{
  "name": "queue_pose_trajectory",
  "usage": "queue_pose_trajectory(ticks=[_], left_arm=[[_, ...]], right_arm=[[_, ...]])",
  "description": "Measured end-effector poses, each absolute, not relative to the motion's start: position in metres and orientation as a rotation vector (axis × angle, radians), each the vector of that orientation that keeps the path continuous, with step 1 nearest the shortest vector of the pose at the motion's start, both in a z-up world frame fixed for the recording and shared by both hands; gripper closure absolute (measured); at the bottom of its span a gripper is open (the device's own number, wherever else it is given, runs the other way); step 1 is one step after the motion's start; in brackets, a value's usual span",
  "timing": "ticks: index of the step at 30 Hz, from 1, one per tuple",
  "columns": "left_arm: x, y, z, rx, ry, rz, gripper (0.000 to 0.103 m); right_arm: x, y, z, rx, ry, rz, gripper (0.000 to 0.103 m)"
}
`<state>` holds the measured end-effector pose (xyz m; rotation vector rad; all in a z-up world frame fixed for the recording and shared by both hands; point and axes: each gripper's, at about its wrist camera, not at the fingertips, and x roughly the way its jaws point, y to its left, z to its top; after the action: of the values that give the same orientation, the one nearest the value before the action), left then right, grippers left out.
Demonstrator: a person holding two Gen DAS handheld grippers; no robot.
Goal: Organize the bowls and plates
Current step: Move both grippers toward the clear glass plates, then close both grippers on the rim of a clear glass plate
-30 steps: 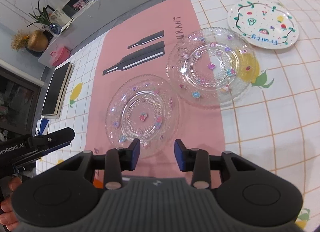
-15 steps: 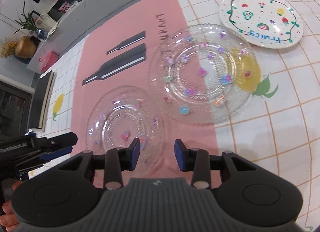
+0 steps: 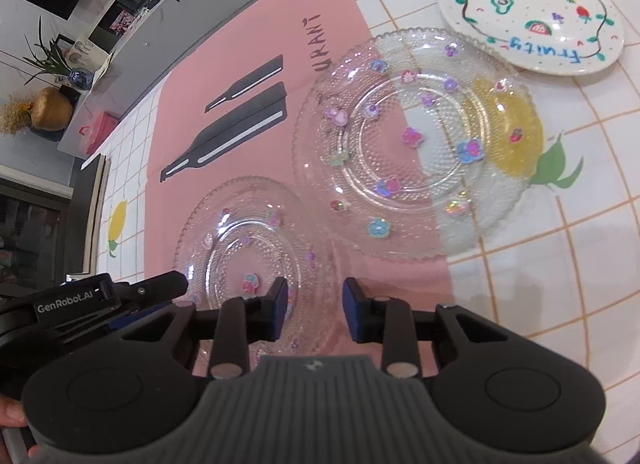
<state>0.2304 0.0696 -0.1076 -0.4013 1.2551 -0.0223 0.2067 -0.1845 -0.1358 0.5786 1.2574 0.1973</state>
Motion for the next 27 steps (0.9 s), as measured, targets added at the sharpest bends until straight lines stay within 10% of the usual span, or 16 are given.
queue_pose_trajectory(ticks=[7,13,27], left_arm=[[0.23,0.072,-0.109,-0.384,1.238,0.005,0.08],[0.232,0.083,-0.116,-0.432,1.236,0.017,0.059],[0.239,0.084,-0.123,-0.483,1.22,0.035,0.063]], right_arm=[[0.207,-0.182,-0.137,0.589,1.26,0.192,0.084],[0.206,-0.186,-0.139,0.603,1.26,0.198,0.085],[0.21,-0.193,-0.137,0.671,1.222,0.188,0.068]])
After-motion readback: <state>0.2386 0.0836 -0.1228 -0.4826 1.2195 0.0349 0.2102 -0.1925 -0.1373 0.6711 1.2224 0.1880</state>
